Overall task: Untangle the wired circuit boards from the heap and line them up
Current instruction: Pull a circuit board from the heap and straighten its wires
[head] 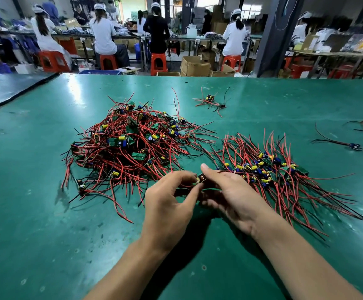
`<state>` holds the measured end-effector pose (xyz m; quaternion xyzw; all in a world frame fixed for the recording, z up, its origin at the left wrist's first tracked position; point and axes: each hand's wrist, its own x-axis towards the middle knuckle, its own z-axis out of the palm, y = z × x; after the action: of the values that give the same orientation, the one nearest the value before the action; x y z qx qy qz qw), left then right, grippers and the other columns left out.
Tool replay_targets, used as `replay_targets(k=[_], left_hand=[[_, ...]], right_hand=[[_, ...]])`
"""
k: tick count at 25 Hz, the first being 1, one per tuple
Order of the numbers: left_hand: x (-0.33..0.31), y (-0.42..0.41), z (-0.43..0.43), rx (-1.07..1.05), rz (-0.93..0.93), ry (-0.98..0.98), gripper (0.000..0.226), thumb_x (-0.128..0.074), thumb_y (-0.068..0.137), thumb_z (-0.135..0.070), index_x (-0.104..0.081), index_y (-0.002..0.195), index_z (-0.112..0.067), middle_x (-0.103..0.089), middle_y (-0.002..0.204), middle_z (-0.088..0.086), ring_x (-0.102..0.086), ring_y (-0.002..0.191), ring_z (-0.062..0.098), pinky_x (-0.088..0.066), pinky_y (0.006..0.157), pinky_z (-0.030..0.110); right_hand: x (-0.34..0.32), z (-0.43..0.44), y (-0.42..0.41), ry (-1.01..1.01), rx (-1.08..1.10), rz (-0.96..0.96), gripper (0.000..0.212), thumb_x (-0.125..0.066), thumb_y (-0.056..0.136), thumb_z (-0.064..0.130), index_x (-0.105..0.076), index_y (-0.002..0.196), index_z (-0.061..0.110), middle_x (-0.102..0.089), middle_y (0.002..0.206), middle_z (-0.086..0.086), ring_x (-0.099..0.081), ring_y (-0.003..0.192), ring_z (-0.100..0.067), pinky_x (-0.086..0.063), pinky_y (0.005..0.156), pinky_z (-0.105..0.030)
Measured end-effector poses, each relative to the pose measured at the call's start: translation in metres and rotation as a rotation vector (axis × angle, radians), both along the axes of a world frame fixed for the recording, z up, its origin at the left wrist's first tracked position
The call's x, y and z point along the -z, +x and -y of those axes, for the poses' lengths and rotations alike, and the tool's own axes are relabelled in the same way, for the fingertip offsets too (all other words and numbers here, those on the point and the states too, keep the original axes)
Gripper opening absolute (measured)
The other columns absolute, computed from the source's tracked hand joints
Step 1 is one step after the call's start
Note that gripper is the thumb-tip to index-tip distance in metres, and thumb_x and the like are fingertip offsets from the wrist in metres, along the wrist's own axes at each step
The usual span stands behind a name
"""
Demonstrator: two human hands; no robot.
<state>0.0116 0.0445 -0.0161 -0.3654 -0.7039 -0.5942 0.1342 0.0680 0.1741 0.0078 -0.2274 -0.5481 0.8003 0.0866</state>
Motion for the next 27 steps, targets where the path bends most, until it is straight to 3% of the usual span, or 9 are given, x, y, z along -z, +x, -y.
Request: replay_targets(k=[3,5,9,11,12,15,17,21,27], left_hand=[[-0.001,-0.002,-0.001,0.015,0.057,0.072,0.06,-0.075,0.079,0.006,-0.057,0.13,-0.02,-0.051,0.134,0.002,-0.071,0.09,0.015,-0.057,0.083,0.027],[-0.003,-0.003,-0.004,-0.029,0.193,0.147,0.075,-0.071,0.081,0.009,-0.043,0.139,-0.028,-0.044,0.139,-0.002,-0.071,0.085,0.013,-0.056,0.08,0.021],[-0.007,-0.008,-0.003,0.058,0.756,0.293,0.024,-0.06,0.093,0.002,-0.053,0.112,-0.01,-0.059,0.104,0.02,-0.07,0.062,0.024,-0.059,0.055,0.036],[-0.012,-0.009,-0.001,0.209,0.968,0.304,0.003,-0.06,0.094,-0.005,-0.059,0.096,-0.002,-0.059,0.078,0.024,-0.064,0.048,0.023,-0.053,0.044,0.029],[-0.013,-0.009,-0.001,0.278,1.025,0.273,0.011,-0.061,0.093,-0.011,-0.063,0.093,-0.001,-0.057,0.071,0.02,-0.06,0.044,0.02,-0.05,0.042,0.026],[-0.016,-0.008,-0.003,0.499,1.085,0.138,0.044,-0.064,0.085,-0.037,-0.068,0.112,-0.002,-0.06,0.07,0.013,-0.055,0.05,0.02,-0.051,0.05,0.027],[-0.016,-0.009,-0.003,0.541,1.089,0.126,0.053,-0.066,0.078,-0.042,-0.068,0.115,-0.004,-0.068,0.081,0.018,-0.063,0.057,0.026,-0.056,0.052,0.029],[-0.014,-0.008,-0.001,0.599,1.073,0.171,0.046,-0.065,0.078,-0.041,-0.073,0.108,-0.008,-0.073,0.087,0.019,-0.07,0.066,0.023,-0.059,0.059,0.028],[-0.01,-0.009,0.0,0.576,1.074,0.24,0.027,-0.073,0.074,-0.02,-0.072,0.097,-0.006,-0.073,0.086,0.02,-0.073,0.068,0.028,-0.06,0.06,0.032]], right_hand=[[-0.002,-0.007,-0.002,0.014,0.157,-0.089,0.024,-0.063,0.095,0.026,-0.066,0.083,0.005,-0.068,0.065,-0.005,-0.063,0.052,-0.011,-0.054,0.048,-0.022],[-0.007,-0.016,-0.001,-0.058,0.213,-0.176,0.02,-0.066,0.09,0.026,-0.068,0.084,0.006,-0.068,0.068,-0.004,-0.063,0.053,-0.011,-0.054,0.049,-0.023],[-0.012,-0.022,0.008,-0.094,-0.013,-0.285,0.019,-0.069,0.082,0.03,-0.077,0.085,0.014,-0.067,0.075,-0.001,-0.058,0.057,-0.009,-0.05,0.051,-0.022],[-0.011,-0.016,0.01,0.015,-0.167,-0.291,0.015,-0.072,0.082,0.029,-0.079,0.084,0.016,-0.068,0.075,0.001,-0.056,0.057,-0.008,-0.045,0.05,-0.02],[-0.011,-0.012,0.01,0.053,-0.221,-0.28,0.015,-0.074,0.08,0.03,-0.079,0.084,0.017,-0.069,0.076,0.001,-0.058,0.059,-0.009,-0.044,0.052,-0.02],[-0.007,-0.007,0.01,0.152,-0.247,-0.208,0.023,-0.081,0.067,0.04,-0.079,0.083,0.024,-0.072,0.083,-0.001,-0.053,0.077,-0.025,-0.038,0.067,-0.028],[-0.007,-0.007,0.009,0.231,-0.216,-0.198,0.026,-0.082,0.064,0.047,-0.079,0.081,0.027,-0.072,0.081,0.001,-0.051,0.074,-0.021,-0.038,0.06,-0.027],[-0.003,-0.007,0.007,0.206,-0.185,-0.247,0.02,-0.084,0.068,0.041,-0.079,0.079,0.025,-0.074,0.08,0.0,-0.063,0.065,-0.009,-0.048,0.055,-0.02],[-0.001,-0.011,0.005,0.224,-0.128,-0.216,0.032,-0.09,0.063,0.041,-0.078,0.083,0.019,-0.071,0.078,-0.004,-0.061,0.06,-0.014,-0.049,0.054,-0.025]])
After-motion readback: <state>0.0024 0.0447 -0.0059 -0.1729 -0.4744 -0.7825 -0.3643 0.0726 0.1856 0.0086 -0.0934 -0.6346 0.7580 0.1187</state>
